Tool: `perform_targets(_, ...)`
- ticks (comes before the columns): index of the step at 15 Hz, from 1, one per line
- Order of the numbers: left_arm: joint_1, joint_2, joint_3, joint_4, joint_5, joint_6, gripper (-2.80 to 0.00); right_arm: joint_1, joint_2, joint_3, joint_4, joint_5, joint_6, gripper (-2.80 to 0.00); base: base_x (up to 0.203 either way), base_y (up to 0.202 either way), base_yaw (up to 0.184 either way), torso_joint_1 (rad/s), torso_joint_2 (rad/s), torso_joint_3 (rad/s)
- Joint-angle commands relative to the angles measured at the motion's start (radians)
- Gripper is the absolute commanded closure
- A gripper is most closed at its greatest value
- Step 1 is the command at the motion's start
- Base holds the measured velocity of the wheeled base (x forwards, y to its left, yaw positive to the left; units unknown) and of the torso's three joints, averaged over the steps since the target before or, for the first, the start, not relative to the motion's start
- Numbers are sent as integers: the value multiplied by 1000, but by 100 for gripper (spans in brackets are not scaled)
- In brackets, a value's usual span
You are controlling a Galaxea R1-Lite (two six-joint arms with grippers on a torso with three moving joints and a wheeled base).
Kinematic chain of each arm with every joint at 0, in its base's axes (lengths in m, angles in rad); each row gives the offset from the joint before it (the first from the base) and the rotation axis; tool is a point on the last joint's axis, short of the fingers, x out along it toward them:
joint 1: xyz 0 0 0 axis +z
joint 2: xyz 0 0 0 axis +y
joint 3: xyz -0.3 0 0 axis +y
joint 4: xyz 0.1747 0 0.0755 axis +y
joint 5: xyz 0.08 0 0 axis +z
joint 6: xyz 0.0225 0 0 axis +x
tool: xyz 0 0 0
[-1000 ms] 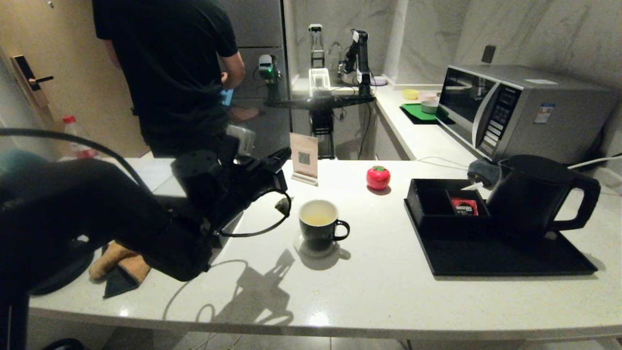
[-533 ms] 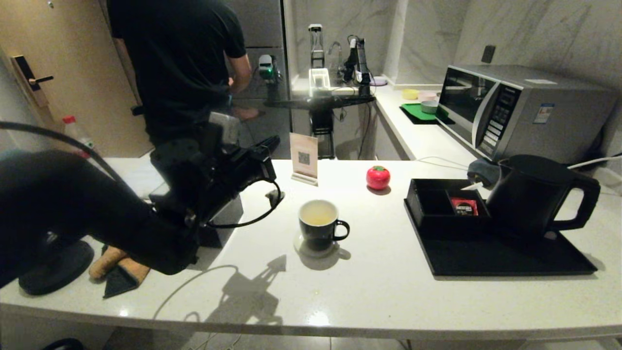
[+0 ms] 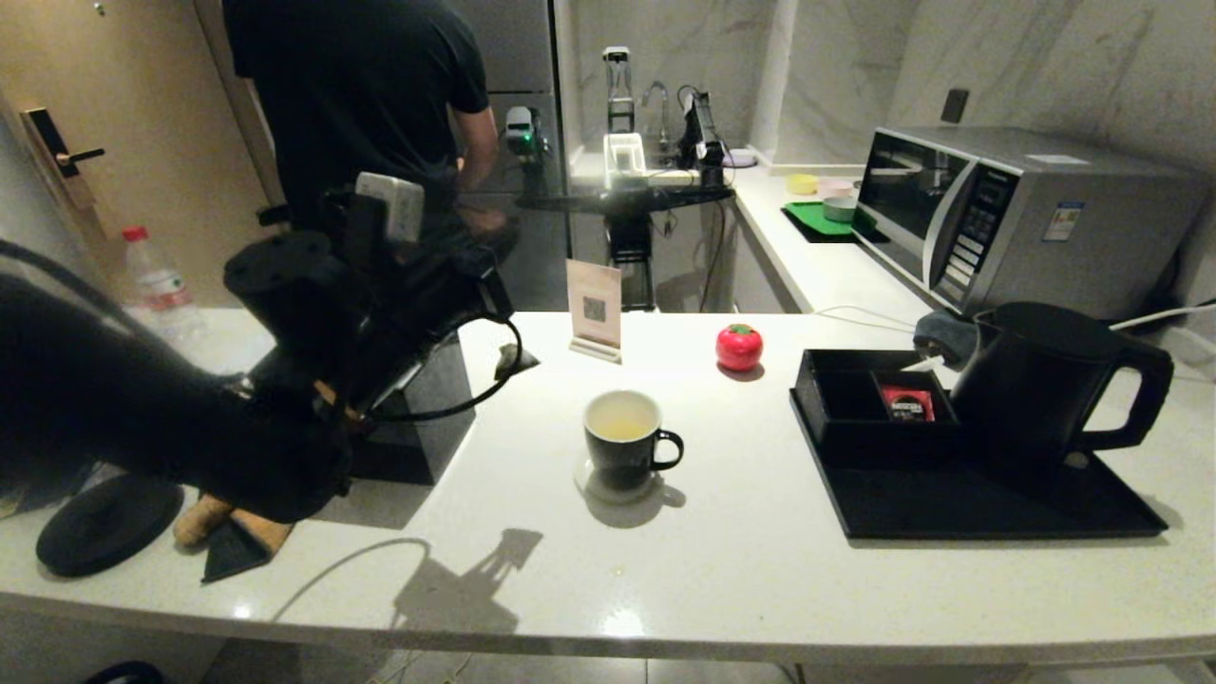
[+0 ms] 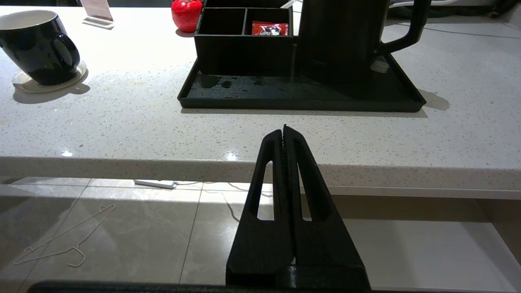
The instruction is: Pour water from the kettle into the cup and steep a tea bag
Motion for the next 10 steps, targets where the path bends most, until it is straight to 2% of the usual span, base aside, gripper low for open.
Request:
perform_targets(1,31,-48,0,4,-1,0,0,0,0,-1,0,0,0,0,0,0,0,0,0,0)
perform_targets(8,132,-113,5,42,-2,38,0,0,0,-1,0,0,0,0,0,0,0,0,0,0)
perform_targets(10,162,-114,3,47,-2,78,0,0,0,-1,0,0,0,0,0,0,0,0,0,0)
